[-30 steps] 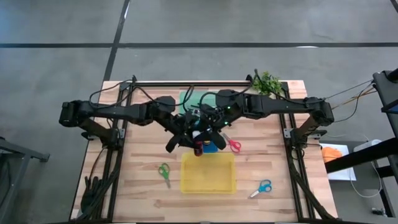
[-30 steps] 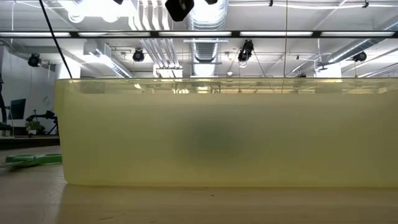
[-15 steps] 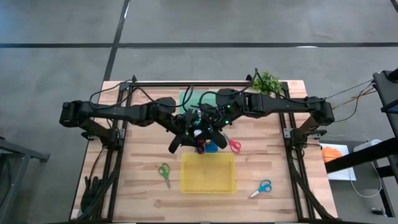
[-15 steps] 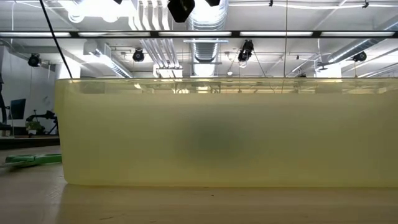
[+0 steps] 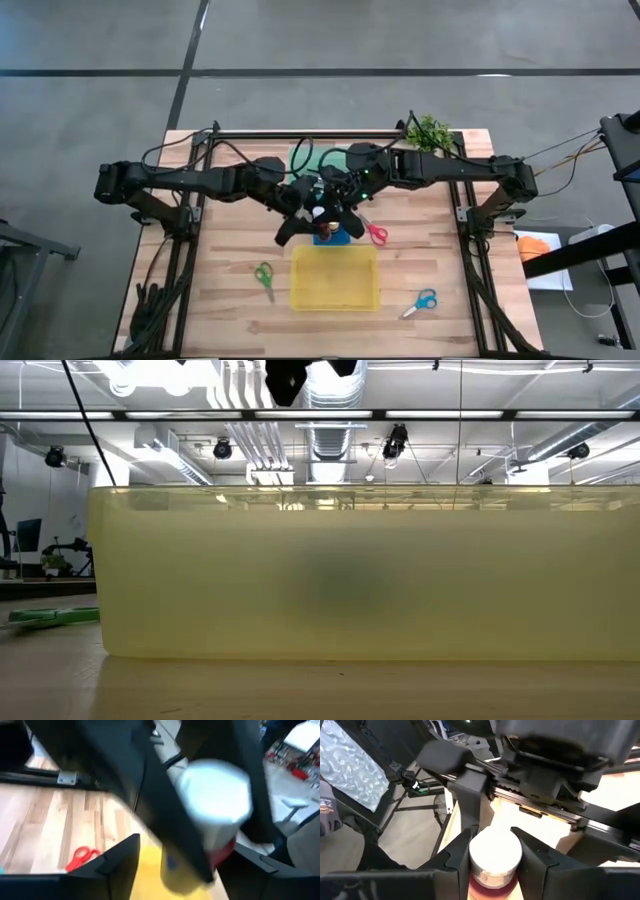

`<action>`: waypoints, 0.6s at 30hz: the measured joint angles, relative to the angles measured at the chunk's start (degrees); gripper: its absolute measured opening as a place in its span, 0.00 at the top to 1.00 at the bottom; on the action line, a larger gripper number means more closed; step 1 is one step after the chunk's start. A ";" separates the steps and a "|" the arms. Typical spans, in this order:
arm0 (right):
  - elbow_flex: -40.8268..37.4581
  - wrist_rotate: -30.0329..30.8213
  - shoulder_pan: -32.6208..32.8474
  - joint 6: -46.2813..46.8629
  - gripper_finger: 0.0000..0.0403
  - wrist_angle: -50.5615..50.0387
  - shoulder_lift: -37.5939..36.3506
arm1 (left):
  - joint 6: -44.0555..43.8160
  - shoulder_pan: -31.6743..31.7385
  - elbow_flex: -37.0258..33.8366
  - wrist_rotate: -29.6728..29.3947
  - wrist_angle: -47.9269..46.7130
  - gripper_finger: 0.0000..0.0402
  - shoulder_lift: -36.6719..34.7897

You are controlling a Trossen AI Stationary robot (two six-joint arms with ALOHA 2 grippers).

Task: Pick & Place Paint Supplies
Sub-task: Put the red paint bottle into the blue bin

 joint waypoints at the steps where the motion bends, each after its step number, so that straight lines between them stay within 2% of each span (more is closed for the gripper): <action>1: 0.00 0.41 -0.02 -0.09 0.73 -0.04 -0.13 | 0.64 0.00 0.00 0.01 -1.02 0.36 -0.07; 5: 0.00 1.82 -0.02 -0.82 0.73 0.06 -1.37 | 4.69 0.09 -0.05 -0.23 -6.56 0.32 -0.63; 10: 0.09 4.09 -0.02 -2.90 0.73 0.82 -3.26 | 7.88 0.19 -0.35 -4.19 -14.65 0.31 -1.62; 18: 0.02 9.37 0.90 -10.75 0.73 1.96 -3.65 | 6.82 0.17 -0.28 -4.03 -14.67 0.41 -5.68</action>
